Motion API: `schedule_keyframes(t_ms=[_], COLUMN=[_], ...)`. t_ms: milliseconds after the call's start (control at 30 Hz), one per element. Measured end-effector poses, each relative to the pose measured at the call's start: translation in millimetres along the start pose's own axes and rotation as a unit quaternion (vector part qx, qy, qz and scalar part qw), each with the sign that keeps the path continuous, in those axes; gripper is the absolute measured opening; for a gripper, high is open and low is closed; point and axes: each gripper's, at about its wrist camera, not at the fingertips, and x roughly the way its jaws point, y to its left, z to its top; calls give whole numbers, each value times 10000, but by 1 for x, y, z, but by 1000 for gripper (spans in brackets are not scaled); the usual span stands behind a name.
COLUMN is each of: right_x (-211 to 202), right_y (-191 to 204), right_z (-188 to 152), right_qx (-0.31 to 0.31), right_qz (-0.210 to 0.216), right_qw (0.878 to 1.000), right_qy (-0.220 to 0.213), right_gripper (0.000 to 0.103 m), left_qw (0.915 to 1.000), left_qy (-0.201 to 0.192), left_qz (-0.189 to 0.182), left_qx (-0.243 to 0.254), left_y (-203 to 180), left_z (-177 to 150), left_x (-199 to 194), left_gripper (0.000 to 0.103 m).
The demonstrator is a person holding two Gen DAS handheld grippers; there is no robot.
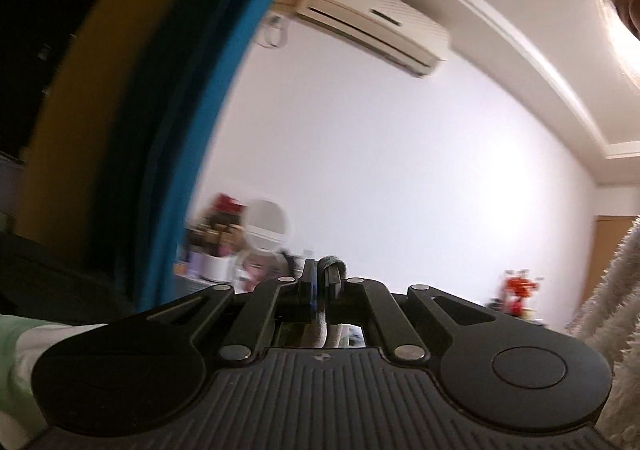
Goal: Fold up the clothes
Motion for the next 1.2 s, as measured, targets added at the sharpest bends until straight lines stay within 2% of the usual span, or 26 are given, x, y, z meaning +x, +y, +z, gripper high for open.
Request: schedule_keyframes(t_ms=[167,300,400,500,667,767,867,967,1100,1200], right_x=[-52,-76,-71,-57,-35,-22,-11,2,27,49], right_y=[-31,-51,-52,-44,-31,-23,-13,-8,-19,-38], right_z=[8,8,1,-12,-27,-26,-18,-10,-20,-40], right_qx=[144,287,136,-104,-161,-217,-318,-353,-353,-311], right_qz=[-533,-805,-1023,-1109,-1039,-1001,-940,-999,-1357,-1657], right_qw=[9975,9949,9944,9938,9940,9942,9949,9943,9892,9820], right_qy=[-439,-527,-234,54,298,324,193,101,419,853], right_gripper=[11,11,11,11,11,11,11,11,11,11], left_qw=[9971,9946,9933,9912,9808,9789,9823,9822,9734,9600], left_qy=[324,589,824,889,992,893,742,882,1480,2067], left_qz=[-651,-781,-415,65,865,1235,1384,1472,1489,1493], left_qx=[-245,-338,-699,-978,-1436,-1360,-1025,-757,-921,-1160], left_y=[-6,0,23,51,97,112,115,114,128,144], left_z=[-15,-26,-41,-50,-64,-61,-50,-50,-84,-124], left_x=[20,31,35,23,4,-10,-19,-22,-8,-1], left_gripper=[3,3,3,3,3,3,3,3,4,4])
